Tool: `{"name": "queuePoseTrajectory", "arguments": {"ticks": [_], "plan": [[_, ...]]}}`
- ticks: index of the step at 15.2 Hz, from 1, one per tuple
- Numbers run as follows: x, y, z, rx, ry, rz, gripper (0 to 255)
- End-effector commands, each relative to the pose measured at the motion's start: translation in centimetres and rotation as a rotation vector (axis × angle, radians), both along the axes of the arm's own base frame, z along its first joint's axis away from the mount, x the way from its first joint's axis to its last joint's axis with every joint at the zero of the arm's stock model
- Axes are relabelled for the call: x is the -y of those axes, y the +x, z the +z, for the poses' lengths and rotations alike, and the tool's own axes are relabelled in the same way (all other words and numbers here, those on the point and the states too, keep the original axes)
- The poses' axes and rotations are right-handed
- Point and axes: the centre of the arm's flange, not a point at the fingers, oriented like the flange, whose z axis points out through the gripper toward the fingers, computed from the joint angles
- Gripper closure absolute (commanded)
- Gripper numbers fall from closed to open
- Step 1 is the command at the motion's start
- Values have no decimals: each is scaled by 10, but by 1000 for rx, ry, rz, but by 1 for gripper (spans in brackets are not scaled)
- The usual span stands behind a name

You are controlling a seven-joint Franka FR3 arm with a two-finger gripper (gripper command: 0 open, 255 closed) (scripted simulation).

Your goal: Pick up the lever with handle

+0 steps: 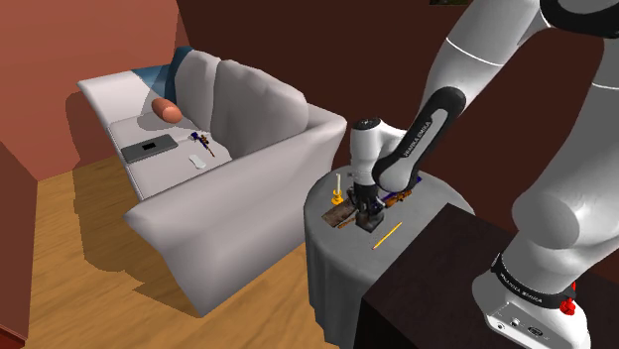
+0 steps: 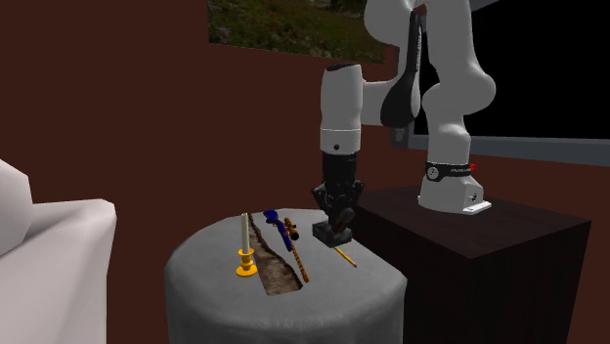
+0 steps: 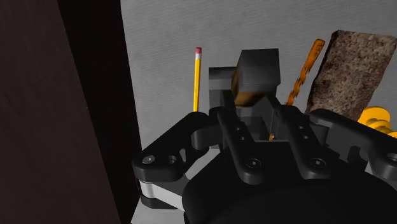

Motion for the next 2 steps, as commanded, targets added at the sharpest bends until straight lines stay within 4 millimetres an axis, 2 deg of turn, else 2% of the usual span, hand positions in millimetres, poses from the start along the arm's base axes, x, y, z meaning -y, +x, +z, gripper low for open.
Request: {"name": "queuePoseTrajectory", "arguments": {"ticks": [1, 2], "plan": [[0, 0, 7, 0, 1, 0, 255], [0, 0, 7, -1, 1, 0, 255]]}}
